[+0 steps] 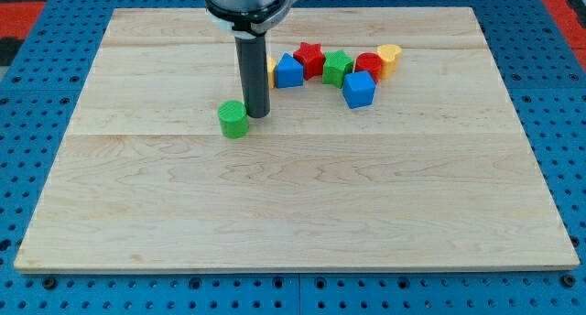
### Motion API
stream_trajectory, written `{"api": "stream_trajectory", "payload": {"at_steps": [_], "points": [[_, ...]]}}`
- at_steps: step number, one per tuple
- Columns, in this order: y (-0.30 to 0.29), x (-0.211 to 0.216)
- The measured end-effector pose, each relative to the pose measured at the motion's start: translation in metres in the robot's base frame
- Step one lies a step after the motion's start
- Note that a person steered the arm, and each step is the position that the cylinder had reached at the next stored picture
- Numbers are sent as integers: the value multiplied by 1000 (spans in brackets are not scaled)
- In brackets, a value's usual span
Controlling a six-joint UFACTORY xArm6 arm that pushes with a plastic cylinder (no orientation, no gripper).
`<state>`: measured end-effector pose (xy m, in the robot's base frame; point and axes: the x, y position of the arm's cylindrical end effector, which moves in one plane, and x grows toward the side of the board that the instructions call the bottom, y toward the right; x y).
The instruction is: Move your arm towards red circle
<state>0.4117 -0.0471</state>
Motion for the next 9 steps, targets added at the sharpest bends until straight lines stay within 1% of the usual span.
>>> {"api": "stream_trajectory", "payload": {"at_steps": [1, 2, 3, 4, 5, 6, 7, 9], "points": [[17, 4], [91, -4], [95, 34], [161, 34], [208, 1], [210, -53], [218, -77], [220, -79]]}}
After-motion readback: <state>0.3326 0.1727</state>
